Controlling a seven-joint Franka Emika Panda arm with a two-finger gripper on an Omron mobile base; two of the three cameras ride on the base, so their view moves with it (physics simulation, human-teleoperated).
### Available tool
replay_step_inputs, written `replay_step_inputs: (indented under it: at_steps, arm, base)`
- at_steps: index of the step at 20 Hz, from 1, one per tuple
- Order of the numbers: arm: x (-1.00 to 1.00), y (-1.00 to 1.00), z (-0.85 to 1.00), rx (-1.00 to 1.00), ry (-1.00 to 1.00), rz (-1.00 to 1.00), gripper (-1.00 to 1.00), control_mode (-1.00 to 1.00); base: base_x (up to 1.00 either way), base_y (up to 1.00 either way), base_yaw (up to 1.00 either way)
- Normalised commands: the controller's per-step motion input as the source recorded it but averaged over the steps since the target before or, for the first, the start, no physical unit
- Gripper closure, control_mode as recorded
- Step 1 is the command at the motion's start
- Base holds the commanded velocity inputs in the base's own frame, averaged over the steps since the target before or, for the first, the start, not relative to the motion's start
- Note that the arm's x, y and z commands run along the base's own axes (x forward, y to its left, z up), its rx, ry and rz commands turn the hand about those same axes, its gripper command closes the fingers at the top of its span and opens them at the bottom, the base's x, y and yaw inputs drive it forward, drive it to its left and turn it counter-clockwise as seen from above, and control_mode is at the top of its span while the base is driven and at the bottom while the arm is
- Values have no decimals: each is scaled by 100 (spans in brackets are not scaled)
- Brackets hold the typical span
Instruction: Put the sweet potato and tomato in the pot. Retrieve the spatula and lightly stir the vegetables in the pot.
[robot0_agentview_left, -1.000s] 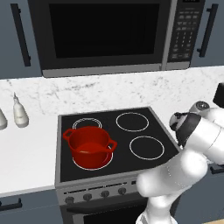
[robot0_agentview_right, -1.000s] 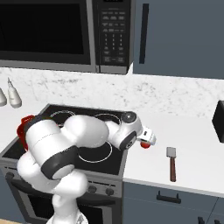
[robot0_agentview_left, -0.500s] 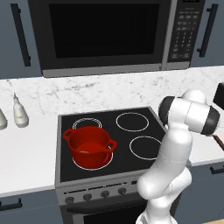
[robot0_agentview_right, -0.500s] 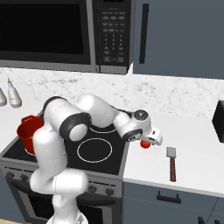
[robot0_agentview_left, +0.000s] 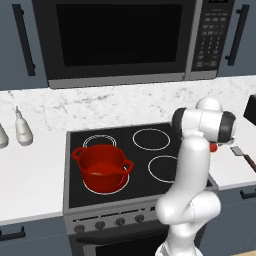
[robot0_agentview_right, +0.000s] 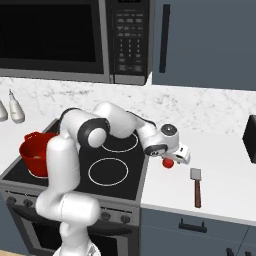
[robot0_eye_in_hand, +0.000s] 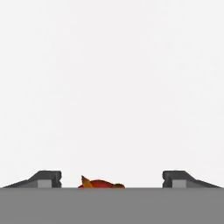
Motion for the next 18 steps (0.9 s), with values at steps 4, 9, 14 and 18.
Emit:
replay_step_inputs:
  at_steps: [4,9,14,18]
  arm:
    - [-36,61,-19,0,0,1,100,-100]
    - [-73,69,18,0,-12,2,100,-100]
    - [-85,95,100,-5,-31,6,100,-100]
    - [-46,100,100,-2,-14,11,100,-100]
  base:
    - [0,0,0]
    - [0,0,0]
    - [0,0,0]
    - [0,0,0]
